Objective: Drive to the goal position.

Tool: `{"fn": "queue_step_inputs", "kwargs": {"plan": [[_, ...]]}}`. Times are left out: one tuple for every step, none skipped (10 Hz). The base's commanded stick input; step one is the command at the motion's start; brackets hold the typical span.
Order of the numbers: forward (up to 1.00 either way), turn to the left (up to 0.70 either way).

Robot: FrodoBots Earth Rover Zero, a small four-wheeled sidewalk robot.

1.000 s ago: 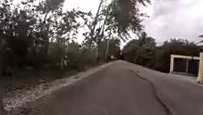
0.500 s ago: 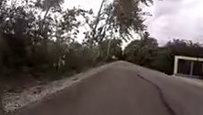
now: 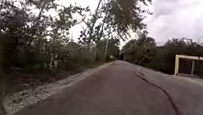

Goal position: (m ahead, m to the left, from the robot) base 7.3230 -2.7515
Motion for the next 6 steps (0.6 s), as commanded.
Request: {"fn": "queue_step_inputs", "kwargs": {"plan": [[0.70,0.00],[0.70,0.00],[0.70,0.00],[0.70,0.00],[0.70,-0.01],[0.70,-0.10]]}}
